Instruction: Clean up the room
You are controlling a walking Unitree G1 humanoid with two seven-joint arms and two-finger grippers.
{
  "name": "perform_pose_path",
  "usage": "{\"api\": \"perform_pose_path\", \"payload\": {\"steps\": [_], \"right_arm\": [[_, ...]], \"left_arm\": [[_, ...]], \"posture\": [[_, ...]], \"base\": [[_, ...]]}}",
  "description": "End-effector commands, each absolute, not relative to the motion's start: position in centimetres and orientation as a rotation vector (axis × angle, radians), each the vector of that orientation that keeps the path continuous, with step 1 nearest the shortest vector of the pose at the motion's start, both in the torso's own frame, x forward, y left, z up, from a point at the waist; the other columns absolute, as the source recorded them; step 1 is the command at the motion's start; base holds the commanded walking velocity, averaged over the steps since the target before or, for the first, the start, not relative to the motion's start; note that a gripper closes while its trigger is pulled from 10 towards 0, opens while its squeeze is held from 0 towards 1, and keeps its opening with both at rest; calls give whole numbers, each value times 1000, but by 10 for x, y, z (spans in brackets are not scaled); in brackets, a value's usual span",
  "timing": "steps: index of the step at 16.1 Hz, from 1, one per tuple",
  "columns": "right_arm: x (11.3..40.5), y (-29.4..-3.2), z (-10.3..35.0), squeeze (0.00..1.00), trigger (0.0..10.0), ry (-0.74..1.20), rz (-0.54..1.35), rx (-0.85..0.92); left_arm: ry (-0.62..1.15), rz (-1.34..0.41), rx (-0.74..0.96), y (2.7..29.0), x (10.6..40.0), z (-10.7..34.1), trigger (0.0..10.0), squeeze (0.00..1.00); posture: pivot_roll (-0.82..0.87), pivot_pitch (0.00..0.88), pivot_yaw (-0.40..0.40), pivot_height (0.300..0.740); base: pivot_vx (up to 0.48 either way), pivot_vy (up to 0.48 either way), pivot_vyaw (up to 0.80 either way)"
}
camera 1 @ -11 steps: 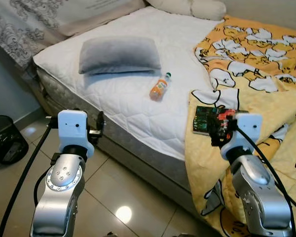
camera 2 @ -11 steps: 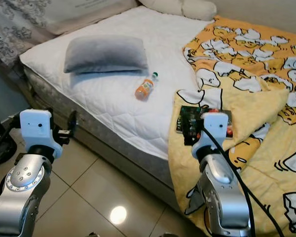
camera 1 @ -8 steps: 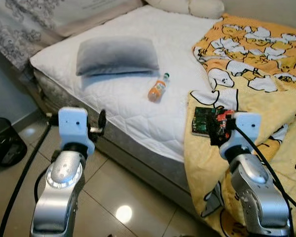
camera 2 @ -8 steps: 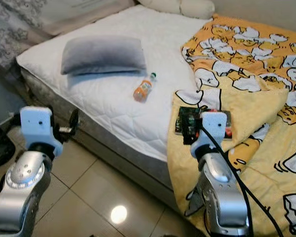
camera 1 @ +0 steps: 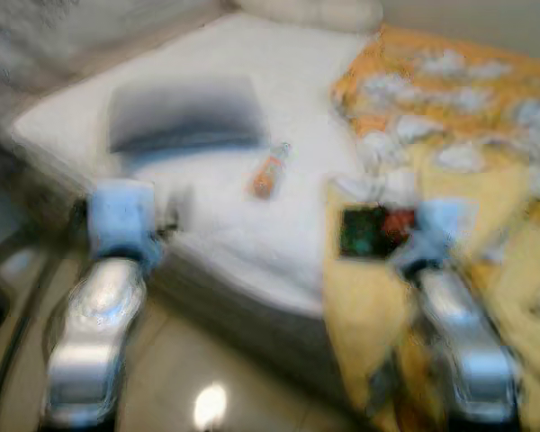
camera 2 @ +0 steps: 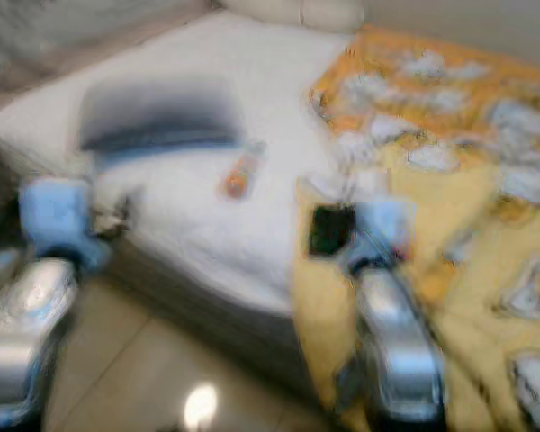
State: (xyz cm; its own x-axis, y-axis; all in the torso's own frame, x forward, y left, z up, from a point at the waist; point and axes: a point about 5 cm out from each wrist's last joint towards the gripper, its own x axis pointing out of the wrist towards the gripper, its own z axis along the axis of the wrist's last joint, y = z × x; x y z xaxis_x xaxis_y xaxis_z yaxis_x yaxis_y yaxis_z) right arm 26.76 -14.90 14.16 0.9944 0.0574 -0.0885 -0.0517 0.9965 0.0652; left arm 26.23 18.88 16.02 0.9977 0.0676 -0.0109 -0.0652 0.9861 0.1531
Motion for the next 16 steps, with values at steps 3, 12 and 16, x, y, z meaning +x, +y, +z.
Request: {"api": "perform_pose_path", "payload": {"steps": [3, 12, 16], "right_arm": [[268, -163, 141, 0, 10000, 100, 7, 46], [267, -169, 134, 0, 10000, 143, -50, 34], [269, -180, 132, 0, 10000, 158, -109, 11]], "left_arm": [[-2, 20, 133, 177, 263, 162, 10000, 1000], [32, -8, 112, 172, 267, 156, 10000, 1000], [47, -41, 140, 166, 270, 155, 10000, 1000]], "posture": [[-25, 43, 14, 740], [-33, 46, 30, 740], [-37, 42, 36, 740]], "base": [[291, 0, -267], [263, 0, 0], [0, 63, 0]]}}
